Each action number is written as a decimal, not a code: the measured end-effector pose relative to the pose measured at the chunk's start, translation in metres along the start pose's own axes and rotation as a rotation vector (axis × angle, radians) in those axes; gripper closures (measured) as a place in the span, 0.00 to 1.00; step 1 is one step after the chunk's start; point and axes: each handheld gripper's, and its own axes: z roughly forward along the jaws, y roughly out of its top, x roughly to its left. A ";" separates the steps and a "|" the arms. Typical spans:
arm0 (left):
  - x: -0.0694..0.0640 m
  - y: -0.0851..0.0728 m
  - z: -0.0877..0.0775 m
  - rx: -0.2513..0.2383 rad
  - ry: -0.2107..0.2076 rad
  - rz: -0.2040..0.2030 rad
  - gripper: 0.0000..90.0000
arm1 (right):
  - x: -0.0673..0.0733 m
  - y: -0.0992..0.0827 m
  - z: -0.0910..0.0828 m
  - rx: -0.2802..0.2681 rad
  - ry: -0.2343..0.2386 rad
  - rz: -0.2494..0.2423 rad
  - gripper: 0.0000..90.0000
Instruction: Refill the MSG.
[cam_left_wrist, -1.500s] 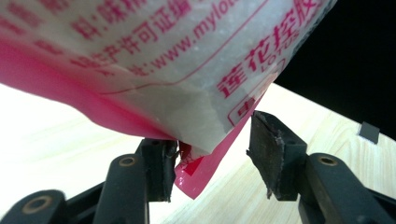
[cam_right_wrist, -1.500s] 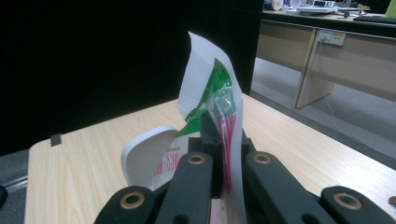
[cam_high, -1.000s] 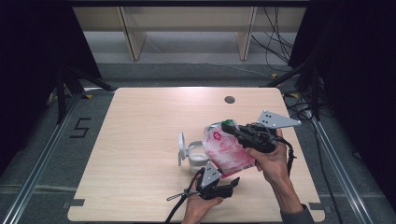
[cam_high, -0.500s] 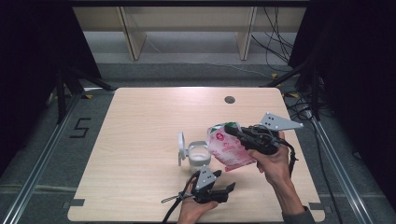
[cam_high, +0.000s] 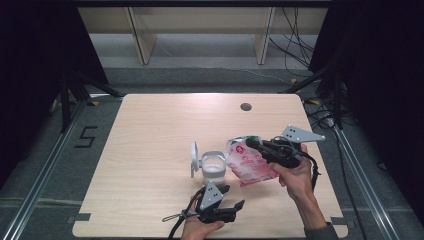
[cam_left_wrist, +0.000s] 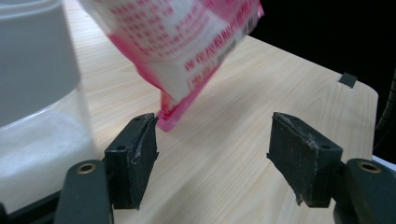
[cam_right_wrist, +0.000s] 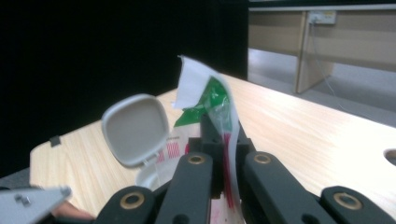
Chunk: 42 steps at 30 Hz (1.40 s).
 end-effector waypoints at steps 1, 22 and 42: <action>0.000 0.000 -0.002 0.005 0.006 0.003 0.35 | 0.000 -0.004 -0.003 0.001 -0.003 0.023 1.00; 0.005 -0.001 -0.013 -0.010 0.035 0.018 0.35 | -0.015 -0.019 -0.040 0.025 -0.134 -0.018 1.00; 0.006 -0.001 -0.017 -0.001 0.039 0.028 0.34 | -0.019 -0.024 -0.040 0.092 -0.246 -0.065 1.00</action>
